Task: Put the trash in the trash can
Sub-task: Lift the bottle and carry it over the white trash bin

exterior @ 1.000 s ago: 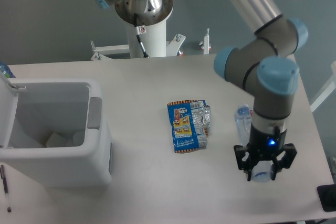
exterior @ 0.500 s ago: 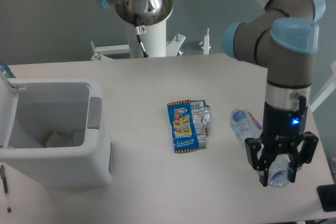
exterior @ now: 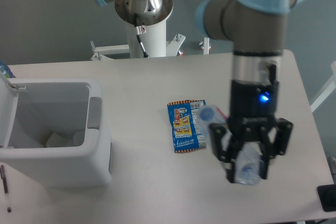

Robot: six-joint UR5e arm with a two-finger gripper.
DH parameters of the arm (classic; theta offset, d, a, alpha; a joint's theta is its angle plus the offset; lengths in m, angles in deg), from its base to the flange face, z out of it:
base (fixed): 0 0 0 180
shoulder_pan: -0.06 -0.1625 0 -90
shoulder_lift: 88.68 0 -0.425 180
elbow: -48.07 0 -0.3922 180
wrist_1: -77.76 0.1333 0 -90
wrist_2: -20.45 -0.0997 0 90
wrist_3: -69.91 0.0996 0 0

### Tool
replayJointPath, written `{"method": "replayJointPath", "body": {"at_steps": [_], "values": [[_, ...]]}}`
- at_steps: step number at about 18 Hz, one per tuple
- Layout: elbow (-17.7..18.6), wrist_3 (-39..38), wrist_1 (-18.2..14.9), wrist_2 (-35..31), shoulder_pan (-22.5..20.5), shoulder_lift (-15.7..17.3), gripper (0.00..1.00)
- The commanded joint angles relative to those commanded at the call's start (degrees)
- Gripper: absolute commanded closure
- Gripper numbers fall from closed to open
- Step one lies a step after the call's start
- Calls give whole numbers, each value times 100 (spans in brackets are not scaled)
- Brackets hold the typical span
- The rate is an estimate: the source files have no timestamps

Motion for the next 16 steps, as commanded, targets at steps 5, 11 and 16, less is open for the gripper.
{"method": "replayJointPath", "body": {"at_steps": [5,11,16], "values": [[-9,-220,0,0,334,150,50],[0,-326,0,0,571,264,51],[9,-423,0,-9,870,317,50]]}}
